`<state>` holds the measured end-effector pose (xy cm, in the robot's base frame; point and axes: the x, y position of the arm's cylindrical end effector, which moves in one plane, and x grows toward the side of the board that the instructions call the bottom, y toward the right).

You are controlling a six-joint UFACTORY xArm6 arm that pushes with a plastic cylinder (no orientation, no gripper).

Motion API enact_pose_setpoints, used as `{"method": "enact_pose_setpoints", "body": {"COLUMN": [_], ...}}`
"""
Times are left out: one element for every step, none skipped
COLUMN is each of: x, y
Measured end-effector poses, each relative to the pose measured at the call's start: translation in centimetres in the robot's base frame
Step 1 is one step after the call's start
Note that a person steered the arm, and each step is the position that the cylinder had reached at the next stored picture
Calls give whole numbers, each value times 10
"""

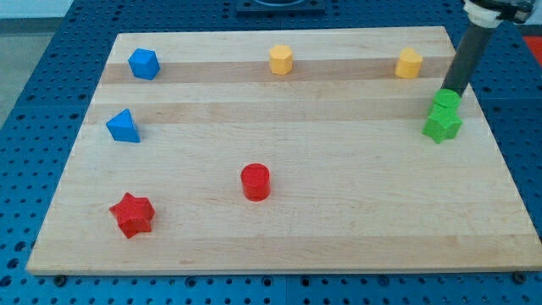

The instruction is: Place your arm at the center right side of the board

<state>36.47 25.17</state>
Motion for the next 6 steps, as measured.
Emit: {"method": "enact_pose_setpoints", "body": {"x": [7, 21, 26, 11, -14, 6], "y": [-16, -22, -26, -9, 31, 45]}}
